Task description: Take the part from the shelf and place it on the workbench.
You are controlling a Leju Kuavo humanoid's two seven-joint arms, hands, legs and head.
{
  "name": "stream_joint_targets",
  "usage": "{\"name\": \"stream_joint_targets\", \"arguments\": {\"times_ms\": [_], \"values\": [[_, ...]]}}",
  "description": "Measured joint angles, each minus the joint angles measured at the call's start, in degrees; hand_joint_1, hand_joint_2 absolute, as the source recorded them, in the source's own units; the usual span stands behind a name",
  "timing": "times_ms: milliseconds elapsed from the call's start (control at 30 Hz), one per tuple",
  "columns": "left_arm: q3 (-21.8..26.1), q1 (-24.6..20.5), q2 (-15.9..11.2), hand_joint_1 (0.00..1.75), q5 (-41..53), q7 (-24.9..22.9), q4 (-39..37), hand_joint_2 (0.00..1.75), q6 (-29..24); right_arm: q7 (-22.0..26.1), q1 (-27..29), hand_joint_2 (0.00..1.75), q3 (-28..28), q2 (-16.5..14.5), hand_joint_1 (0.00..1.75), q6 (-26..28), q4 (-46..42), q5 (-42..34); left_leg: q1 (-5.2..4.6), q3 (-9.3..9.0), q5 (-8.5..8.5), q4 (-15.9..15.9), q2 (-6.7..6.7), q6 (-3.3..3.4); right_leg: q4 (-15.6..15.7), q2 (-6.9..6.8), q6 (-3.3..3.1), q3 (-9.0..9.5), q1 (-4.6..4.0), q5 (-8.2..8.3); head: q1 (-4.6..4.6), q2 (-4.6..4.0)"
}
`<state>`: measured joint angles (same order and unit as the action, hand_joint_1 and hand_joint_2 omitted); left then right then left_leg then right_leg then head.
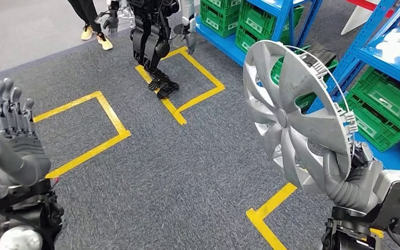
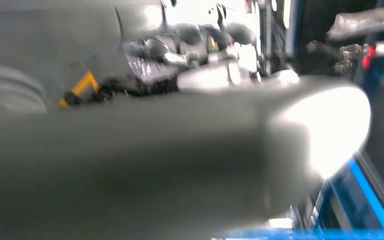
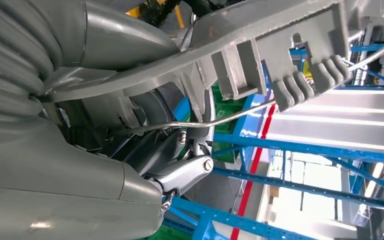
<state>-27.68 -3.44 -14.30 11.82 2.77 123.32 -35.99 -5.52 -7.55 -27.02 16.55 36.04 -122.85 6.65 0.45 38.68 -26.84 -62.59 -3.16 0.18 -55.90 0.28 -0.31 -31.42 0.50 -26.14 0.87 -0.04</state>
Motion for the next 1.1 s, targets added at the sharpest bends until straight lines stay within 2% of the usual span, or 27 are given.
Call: {"name": "stream_joint_targets", "arguments": {"times_ms": [33, 67, 100, 133, 167, 233, 267, 300, 333, 400, 467, 500, 567, 600, 633, 667, 733, 767, 800, 833, 900, 933, 1000, 1067, 1100], "values": [[0.01, -0.02, -0.03, 0.0, 0.15, -0.08, 0.02, 0.0, -0.02, 0.08, 0.02, 1.75, 0.0, 0.0, 1.75, 0.04, 0.01, -0.03, 0.06, 1.77, -1.78, -3.79, 1.35, -0.19, 0.1, -0.47, -0.17, 0.05, -0.03, 0.02, -0.26, 0.0], [0.01, 0.01, -0.04, 0.0, 0.26, -0.19, 0.01, 0.0, -0.02, 0.14, 0.05, 1.75, 0.01, 0.0, 1.75, 0.08, 0.02, -0.07, 0.26, 3.61, -3.25, -7.59, 2.04, -0.37, 0.08, -0.98, -0.26, -0.01, -0.02, 0.02, -0.44, 0.0], [0.01, 0.07, -0.04, 0.0, 0.39, -0.33, 0.01, 0.0, -0.03, 0.19, 0.12, 1.75, 0.01, 0.0, 1.75, 0.11, 0.05, -0.12, 0.48, 4.92, -4.03, -10.33, 2.42, -0.57, 0.05, -1.49, -0.24, -0.06, -0.01, -0.01, -0.59, 0.0], [0.01, 0.11, -0.04, 0.0, 0.52, -0.48, 0.0, 0.0, -0.03, 0.21, 0.2, 1.75, 0.0, -0.01, 1.75, 0.13, 0.09, -0.19, 0.69, 5.34, -3.98, -11.33, 2.69, -0.75, 0.01, -2.01, -0.17, -0.11, 0.01, -0.05, -0.75, 0.0], [0.01, 0.11, -0.04, 0.0, 0.6, -0.64, 0.01, 0.0, -0.02, 0.21, 0.28, 1.75, -0.01, -0.02, 1.75, 0.14, 0.16, -0.26, 0.85, 4.33, -2.89, -9.65, 2.97, -0.89, -0.08, -2.46, -0.04, -0.12, 0.07, -0.11, -0.9, 0.0], [0.01, 0.05, -0.04, 0.0, 0.69, -0.87, 0.05, 0.0, -0.01, 0.23, 0.34, 1.75, -0.02, -0.08, 1.75, 0.14, 0.25, -0.36, 1.01, -0.31, -0.11, -1.75, 4.52, -1.03, -0.44, -3.26, 0.45, -0.11, 0.15, -0.36, -1.27, 0.0], [0.01, -0.01, -0.03, 0.0, 0.73, -0.93, 0.11, 0.0, -0.01, 0.28, 0.32, 1.75, -0.01, -0.1, 1.75, 0.14, 0.27, -0.38, 0.95, -2.53, 0.7, 1.8, 5.18, -0.9, -0.76, -3.57, 0.86, -0.16, 0.07, -0.6, -1.44, 0.0], [0.02, -0.09, -0.03, 0.0, 0.77, -0.95, 0.19, 0.0, -0.01, 0.35, 0.31, 1.75, 0.01, -0.13, 1.75, 0.14, 0.27, -0.39, 0.83, -3.96, 1.0, 4.01, 5.67, -0.69, -1.03, -3.84, 1.26, -0.23, -0.04, -0.76, -1.53, 0.0], [0.04, -0.17, -0.03, 0.0, 0.88, -0.95, 0.26, 0.0, -0.02, 0.42, 0.3, 1.75, 0.01, -0.13, 1.75, 0.14, 0.28, -0.39, 0.65, -4.42, 0.93, 4.82, 5.67, -0.37, -1.17, -4.17, 1.69, -0.3, -0.1, -0.82, -1.54, 0.0], [0.09, -0.2, -0.04, 0.0, 1.33, -0.93, 0.37, 0.0, -0.13, 0.51, 0.26, 1.75, 0.01, -0.13, 1.75, 0.14, 0.29, -0.41, 0.47, -4.33, 1.35, 4.92, 4.62, 0.39, -1.23, -4.87, 2.47, -0.45, 0.0, -0.78, -1.4, 0.0], [0.12, -0.25, -0.04, 0.0, 1.82, -0.9, 0.57, 0.0, -0.22, 0.55, 0.16, 1.75, 0.01, -0.14, 1.75, 0.14, 0.32, -0.54, 0.59, -4.26, 1.75, 5.17, 3.68, 1.04, -3.07, -3.88, 3.1, -1.46, 0.28, -2.11, -1.05, 0.0], [0.14, -0.29, -0.04, 0.0, 1.93, -0.91, 0.68, 0.0, -0.21, 0.58, 0.08, 1.75, 0.03, -0.15, 1.75, 0.12, 0.33, -0.64, 0.66, -4.26, 1.89, 5.27, 3.27, 1.28, -5.75, -2.86, 3.28, -2.72, 0.37, -3.69, -0.72, 0.0], [0.19, -0.3, -0.04, 0.0, 1.94, -0.94, 0.76, 0.0, -0.2, 0.67, -0.04, 1.75, 0.06, -0.15, 1.75, 0.04, 0.39, -0.83, 0.5, -4.1, 2.01, 5.26, 2.36, 1.55, -13.57, -1.18, 3.36, -6.28, 0.41, -7.31, 0.0, 0.0], [0.2, -0.27, -0.04, 0.0, 1.9, -0.95, 0.76, 0.0, -0.19, 0.69, -0.07, 1.75, 0.07, -0.15, 1.75, -0.01, 0.49, -0.87, 0.39, -4.03, 2.05, 5.25, 1.83, 1.63, -16.76, -0.92, 3.3, -7.82, 0.38, -8.24, 0.21, 0.0], [0.2, -0.26, -0.04, 0.0, 1.86, -0.95, 0.76, 0.0, -0.19, 0.69, -0.06, 1.75, 0.07, -0.15, 1.75, -0.04, 0.62, -0.91, 0.3, -3.99, 2.07, 5.23, 1.26, 1.67, -18.1, -0.8, 3.17, -8.55, 0.34, -8.14, 0.34, 0.0], [0.21, -0.25, -0.03, 0.0, 1.81, -0.95, 0.76, 0.0, -0.19, 0.69, -0.06, 1.75, 0.07, -0.15, 1.75, -0.05, 0.75, -0.94, 0.24, -3.97, 2.09, 5.19, 0.67, 1.68, -17.19, -0.69, 2.96, -8.24, 0.29, -6.98, 0.45, 0.0], [0.22, -0.25, -0.02, 0.0, 1.72, -0.91, 0.76, 0.0, -0.21, 0.69, -0.15, 1.75, 0.07, -0.15, 1.75, -0.06, 0.9, -0.97, 0.23, -4.01, 2.14, 5.12, -0.49, 1.63, -9.97, 0.28, 2.29, -5.08, 0.17, -3.03, 0.74, 0.0], [0.22, -0.27, -0.02, 0.0, 1.66, -0.87, 0.76, 0.0, -0.22, 0.69, -0.24, 1.75, 0.07, -0.15, 1.75, -0.06, 0.91, -0.97, 0.17, -3.92, 2.2, 5.05, -0.99, 1.52, -6.09, 1.08, 1.92, -3.3, 0.13, -1.67, 0.86, 0.0], [0.22, -0.25, -0.02, 0.0, 1.61, -0.83, 0.76, 0.0, -0.23, 0.7, -0.38, 1.75, 0.07, -0.15, 1.75, -0.06, 0.9, -0.97, 0.18, -3.76, 2.31, 5.01, -1.41, 1.32, -3.37, 1.73, 1.66, -1.92, 0.08, -0.95, 0.95, 0.0], [0.22, -0.23, -0.02, 0.0, 1.56, -0.77, 0.76, 0.0, -0.24, 0.71, -0.52, 1.75, 0.08, -0.14, 1.75, -0.06, 0.9, -0.97, 0.27, -3.52, 2.49, 5.0, -1.78, 1.03, -2.03, 2.16, 1.47, -1.21, -0.02, -0.88, 1.0, 0.0], [0.23, -0.17, -0.02, 0.0, 1.49, -0.64, 0.79, 0.0, -0.22, 0.73, -0.71, 1.75, 0.09, -0.14, 1.75, -0.06, 0.89, -0.98, 0.5, -3.09, 2.9, 5.24, -2.53, 0.25, -1.44, 1.66, 1.13, -0.71, -0.18, -0.71, 1.03, 0.0], [0.26, -0.13, -0.03, 0.0, 1.47, -0.58, 0.83, 0.0, -0.21, 0.74, -0.77, 1.75, 0.09, -0.14, 1.75, -0.06, 0.9, -0.98, 0.55, -2.74, 2.81, 5.11, -2.37, -0.02, -0.97, 1.2, 0.87, -0.54, -0.15, -0.41, 0.96, 0.0], [0.3, -0.21, -0.08, 0.0, 1.47, -0.43, 0.95, 0.0, -0.19, 0.75, -0.89, 1.75, 0.1, -0.15, 1.75, -0.04, 0.9, -0.99, 0.46, -0.98, 0.98, 2.18, -0.52, -0.35, 0.09, 0.24, 0.3, -0.1, 0.04, 0.2, 0.51, 0.0], [0.31, -0.24, -0.15, 0.0, 1.46, -0.35, 0.99, 0.0, -0.18, 0.78, -0.92, 1.75, 0.11, -0.15, 1.75, -0.01, 0.91, -1.0, 0.45, 2.39, -2.34, -4.9, 1.79, -0.57, 0.33, -0.61, -0.02, -0.05, 0.03, 0.34, -0.1, 0.0], [0.31, -0.2, -0.18, 0.0, 1.45, -0.36, 0.99, 0.0, -0.18, 0.79, -0.91, 1.75, 0.11, -0.15, 1.75, 0.04, 0.93, -1.02, 0.5, 4.01, -3.55, -8.36, 2.28, -0.71, 0.27, -1.08, -0.08, -0.13, 0.01, 0.33, -0.29, 0.0]]}}
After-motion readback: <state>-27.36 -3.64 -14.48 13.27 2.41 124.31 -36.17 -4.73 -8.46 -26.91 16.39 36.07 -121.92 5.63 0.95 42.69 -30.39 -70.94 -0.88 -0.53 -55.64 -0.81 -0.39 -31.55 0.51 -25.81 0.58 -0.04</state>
